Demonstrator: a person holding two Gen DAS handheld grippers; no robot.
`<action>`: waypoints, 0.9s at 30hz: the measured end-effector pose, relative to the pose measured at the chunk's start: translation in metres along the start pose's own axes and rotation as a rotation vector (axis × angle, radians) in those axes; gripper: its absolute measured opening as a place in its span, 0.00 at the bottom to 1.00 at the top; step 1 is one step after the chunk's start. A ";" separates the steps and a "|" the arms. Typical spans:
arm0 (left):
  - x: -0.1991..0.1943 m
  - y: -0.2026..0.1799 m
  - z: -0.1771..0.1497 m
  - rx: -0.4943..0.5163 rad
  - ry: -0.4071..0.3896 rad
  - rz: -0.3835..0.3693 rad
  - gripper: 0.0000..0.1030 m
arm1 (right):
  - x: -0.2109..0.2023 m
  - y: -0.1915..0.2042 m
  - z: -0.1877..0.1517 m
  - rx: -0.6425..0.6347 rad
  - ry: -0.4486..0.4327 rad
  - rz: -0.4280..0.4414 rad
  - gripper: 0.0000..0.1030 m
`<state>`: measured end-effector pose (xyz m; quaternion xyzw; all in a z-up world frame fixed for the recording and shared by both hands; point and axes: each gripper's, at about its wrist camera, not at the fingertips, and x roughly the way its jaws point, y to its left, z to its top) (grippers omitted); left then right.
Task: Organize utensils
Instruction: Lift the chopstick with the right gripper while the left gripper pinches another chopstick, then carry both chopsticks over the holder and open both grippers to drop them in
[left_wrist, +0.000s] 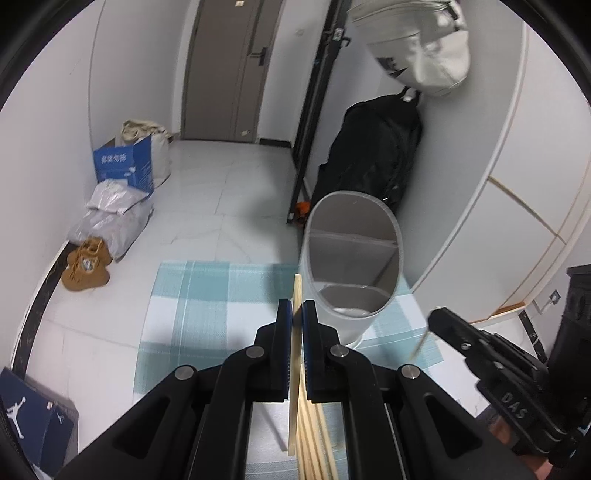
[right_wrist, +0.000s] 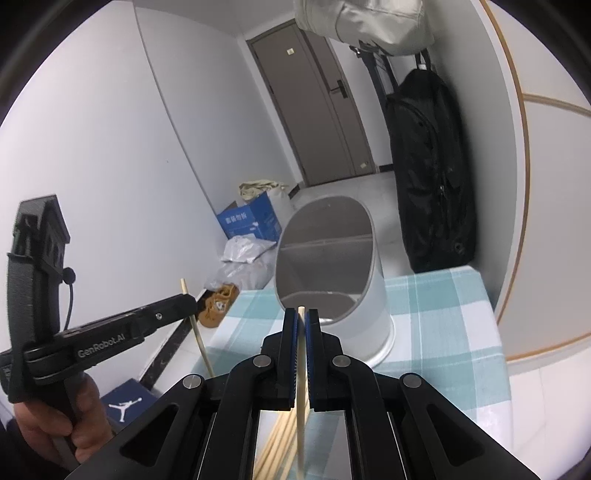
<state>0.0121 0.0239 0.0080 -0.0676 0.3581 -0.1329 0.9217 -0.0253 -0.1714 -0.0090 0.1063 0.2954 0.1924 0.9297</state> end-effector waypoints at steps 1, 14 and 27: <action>-0.003 -0.001 0.001 0.006 -0.005 -0.003 0.02 | -0.001 0.001 0.002 -0.007 -0.008 -0.003 0.03; -0.022 -0.019 0.052 0.009 -0.101 -0.049 0.02 | -0.022 0.011 0.044 -0.068 -0.080 0.007 0.03; -0.021 -0.026 0.132 -0.049 -0.261 -0.061 0.02 | -0.041 0.008 0.149 -0.065 -0.147 -0.001 0.03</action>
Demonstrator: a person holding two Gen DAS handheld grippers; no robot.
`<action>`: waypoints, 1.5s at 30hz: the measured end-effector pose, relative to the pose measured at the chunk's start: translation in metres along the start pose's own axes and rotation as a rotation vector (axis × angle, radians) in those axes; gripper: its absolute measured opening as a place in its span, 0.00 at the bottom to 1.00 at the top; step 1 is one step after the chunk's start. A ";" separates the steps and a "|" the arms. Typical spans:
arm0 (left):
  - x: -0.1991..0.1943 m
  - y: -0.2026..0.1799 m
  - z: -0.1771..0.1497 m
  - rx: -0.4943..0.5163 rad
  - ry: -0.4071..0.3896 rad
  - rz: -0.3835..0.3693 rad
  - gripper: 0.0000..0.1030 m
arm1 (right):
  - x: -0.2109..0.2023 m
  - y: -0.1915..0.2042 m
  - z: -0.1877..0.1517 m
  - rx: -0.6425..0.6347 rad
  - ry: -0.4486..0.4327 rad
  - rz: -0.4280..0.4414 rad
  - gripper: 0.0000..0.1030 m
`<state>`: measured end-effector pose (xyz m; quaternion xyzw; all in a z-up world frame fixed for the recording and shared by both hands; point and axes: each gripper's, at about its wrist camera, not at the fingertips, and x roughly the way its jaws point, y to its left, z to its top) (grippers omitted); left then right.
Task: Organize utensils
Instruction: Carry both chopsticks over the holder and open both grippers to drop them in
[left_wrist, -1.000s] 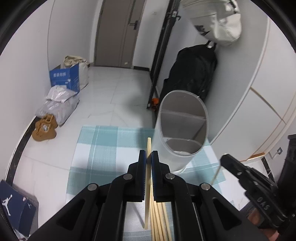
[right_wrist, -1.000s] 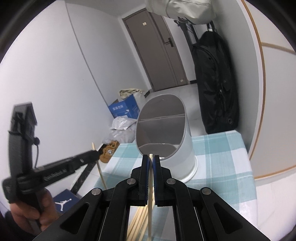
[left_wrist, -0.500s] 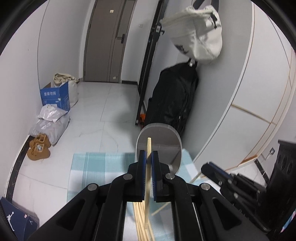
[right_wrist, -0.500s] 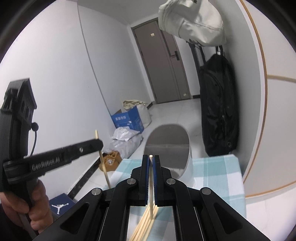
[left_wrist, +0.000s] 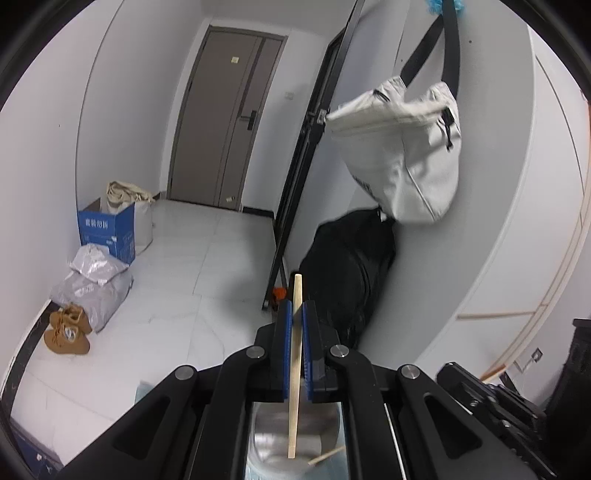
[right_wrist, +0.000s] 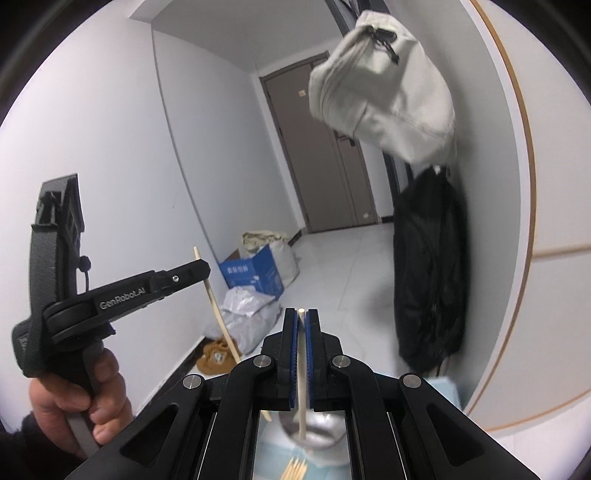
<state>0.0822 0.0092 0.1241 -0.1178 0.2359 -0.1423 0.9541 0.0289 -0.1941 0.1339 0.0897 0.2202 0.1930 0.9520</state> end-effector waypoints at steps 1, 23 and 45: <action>0.004 0.000 0.002 -0.002 -0.011 0.004 0.02 | 0.002 -0.001 0.008 -0.005 -0.005 -0.006 0.03; 0.075 -0.001 -0.026 0.109 0.051 -0.066 0.02 | 0.086 -0.041 0.011 0.028 0.074 -0.048 0.03; 0.035 0.017 -0.007 -0.023 0.175 -0.017 0.69 | 0.051 -0.058 -0.025 0.221 0.114 0.042 0.72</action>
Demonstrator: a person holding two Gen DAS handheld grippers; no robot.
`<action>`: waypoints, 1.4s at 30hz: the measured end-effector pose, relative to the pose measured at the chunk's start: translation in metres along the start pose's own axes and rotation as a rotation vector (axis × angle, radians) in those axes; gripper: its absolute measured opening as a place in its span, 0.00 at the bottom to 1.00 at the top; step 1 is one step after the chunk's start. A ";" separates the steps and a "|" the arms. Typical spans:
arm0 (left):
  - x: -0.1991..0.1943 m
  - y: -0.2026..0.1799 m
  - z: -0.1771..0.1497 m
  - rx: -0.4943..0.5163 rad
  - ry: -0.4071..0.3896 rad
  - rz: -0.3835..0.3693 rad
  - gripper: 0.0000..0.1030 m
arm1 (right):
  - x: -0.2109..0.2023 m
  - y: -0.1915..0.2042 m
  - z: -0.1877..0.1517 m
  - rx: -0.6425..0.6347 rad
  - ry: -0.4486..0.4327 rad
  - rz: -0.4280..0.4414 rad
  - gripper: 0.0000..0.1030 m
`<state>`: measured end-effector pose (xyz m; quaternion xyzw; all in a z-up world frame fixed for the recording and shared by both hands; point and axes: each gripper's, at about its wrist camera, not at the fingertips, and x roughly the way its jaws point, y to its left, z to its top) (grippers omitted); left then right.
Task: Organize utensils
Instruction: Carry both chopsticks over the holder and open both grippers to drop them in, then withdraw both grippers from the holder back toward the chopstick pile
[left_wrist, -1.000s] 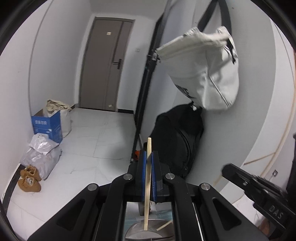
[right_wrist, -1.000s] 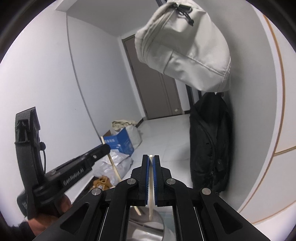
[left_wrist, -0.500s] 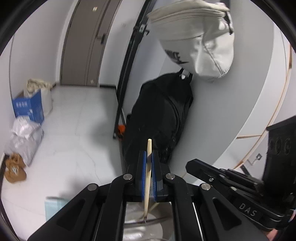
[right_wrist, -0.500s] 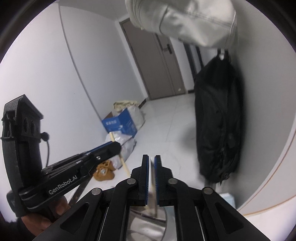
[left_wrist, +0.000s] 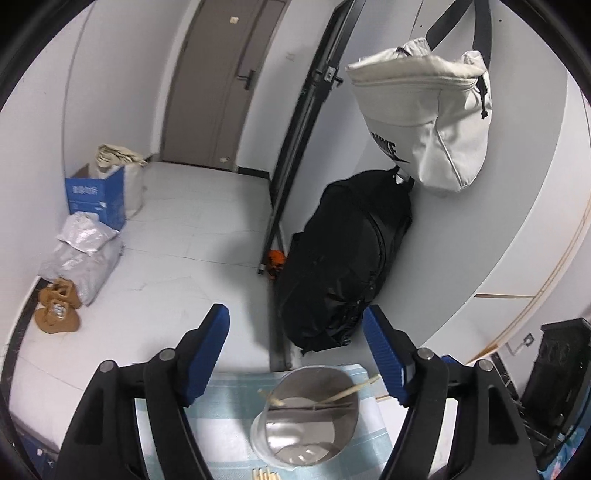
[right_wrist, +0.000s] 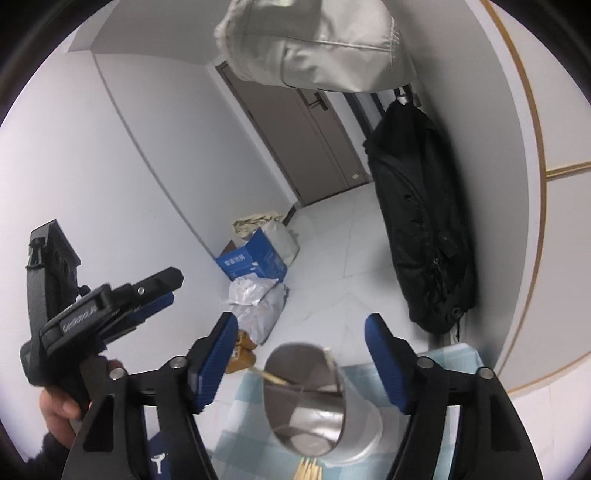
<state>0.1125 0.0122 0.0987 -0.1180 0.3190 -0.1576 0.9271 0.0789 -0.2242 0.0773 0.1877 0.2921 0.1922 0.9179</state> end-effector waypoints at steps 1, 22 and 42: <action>-0.006 -0.003 -0.003 0.007 -0.006 0.016 0.69 | -0.005 0.003 -0.003 -0.010 -0.001 0.004 0.75; -0.078 -0.018 -0.056 0.009 -0.095 0.134 0.80 | -0.076 0.054 -0.067 -0.147 -0.101 0.006 1.00; -0.039 0.025 -0.149 -0.018 -0.024 0.232 0.80 | -0.030 0.038 -0.147 -0.262 0.044 -0.121 1.00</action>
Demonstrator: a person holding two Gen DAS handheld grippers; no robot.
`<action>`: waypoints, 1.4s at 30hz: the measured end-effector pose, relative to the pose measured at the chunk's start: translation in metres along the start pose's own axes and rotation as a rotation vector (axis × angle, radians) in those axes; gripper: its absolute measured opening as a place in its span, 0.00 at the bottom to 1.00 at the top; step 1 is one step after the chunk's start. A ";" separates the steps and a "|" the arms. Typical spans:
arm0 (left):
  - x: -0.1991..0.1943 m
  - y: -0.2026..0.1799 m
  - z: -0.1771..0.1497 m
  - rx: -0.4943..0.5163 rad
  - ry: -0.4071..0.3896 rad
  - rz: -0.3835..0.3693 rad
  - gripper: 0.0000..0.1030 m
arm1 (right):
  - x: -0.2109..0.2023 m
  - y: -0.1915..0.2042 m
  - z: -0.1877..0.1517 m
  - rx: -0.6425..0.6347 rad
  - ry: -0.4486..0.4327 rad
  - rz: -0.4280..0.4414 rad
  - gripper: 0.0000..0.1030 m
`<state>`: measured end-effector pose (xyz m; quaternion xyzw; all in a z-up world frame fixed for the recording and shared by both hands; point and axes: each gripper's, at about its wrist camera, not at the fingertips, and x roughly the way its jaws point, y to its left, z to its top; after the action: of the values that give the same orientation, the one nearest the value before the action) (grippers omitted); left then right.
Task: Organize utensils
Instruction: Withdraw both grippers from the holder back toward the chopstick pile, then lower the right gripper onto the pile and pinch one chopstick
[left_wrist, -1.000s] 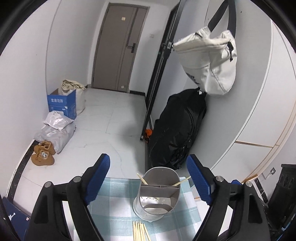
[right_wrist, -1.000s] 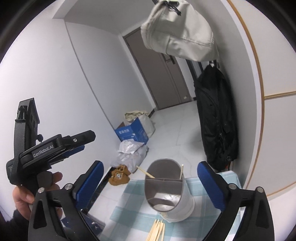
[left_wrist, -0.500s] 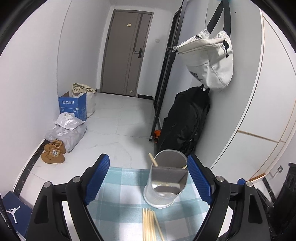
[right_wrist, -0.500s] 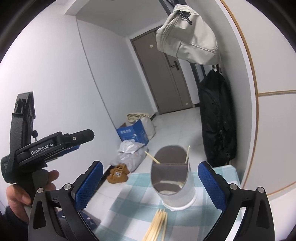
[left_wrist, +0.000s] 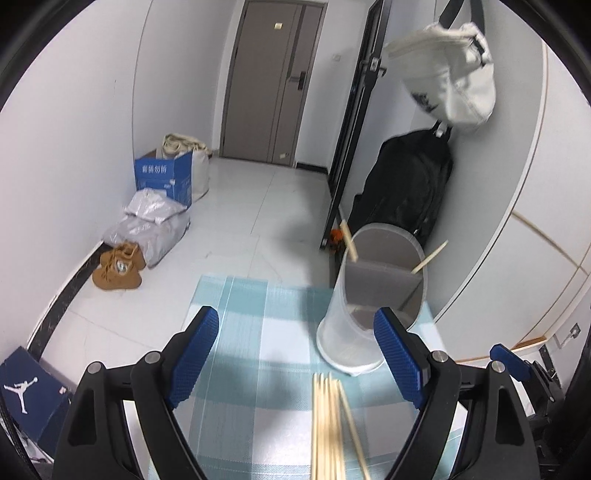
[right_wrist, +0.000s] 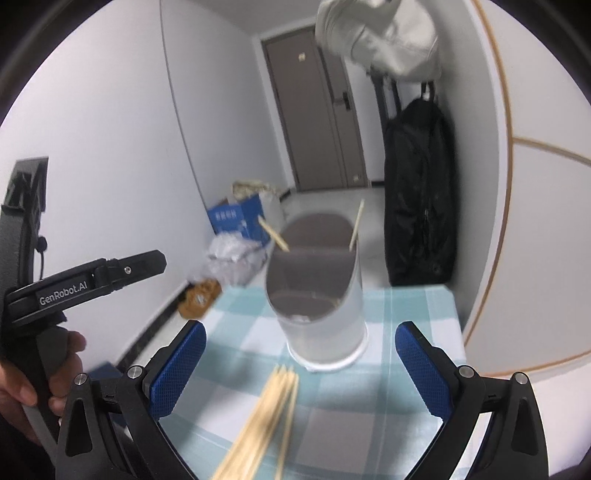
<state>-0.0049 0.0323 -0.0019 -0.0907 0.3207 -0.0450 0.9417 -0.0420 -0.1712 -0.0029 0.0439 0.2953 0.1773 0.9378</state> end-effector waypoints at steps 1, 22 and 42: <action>0.004 0.001 -0.005 0.000 0.010 0.005 0.80 | 0.007 -0.001 -0.004 -0.001 0.032 0.013 1.00; 0.053 0.049 -0.021 -0.118 0.168 0.047 0.80 | 0.117 -0.006 -0.060 -0.095 0.493 -0.007 0.58; 0.063 0.070 -0.017 -0.166 0.224 0.056 0.80 | 0.155 0.014 -0.059 -0.239 0.616 -0.079 0.32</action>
<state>0.0360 0.0891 -0.0662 -0.1537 0.4287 -0.0017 0.8902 0.0389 -0.1042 -0.1322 -0.1336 0.5437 0.1790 0.8090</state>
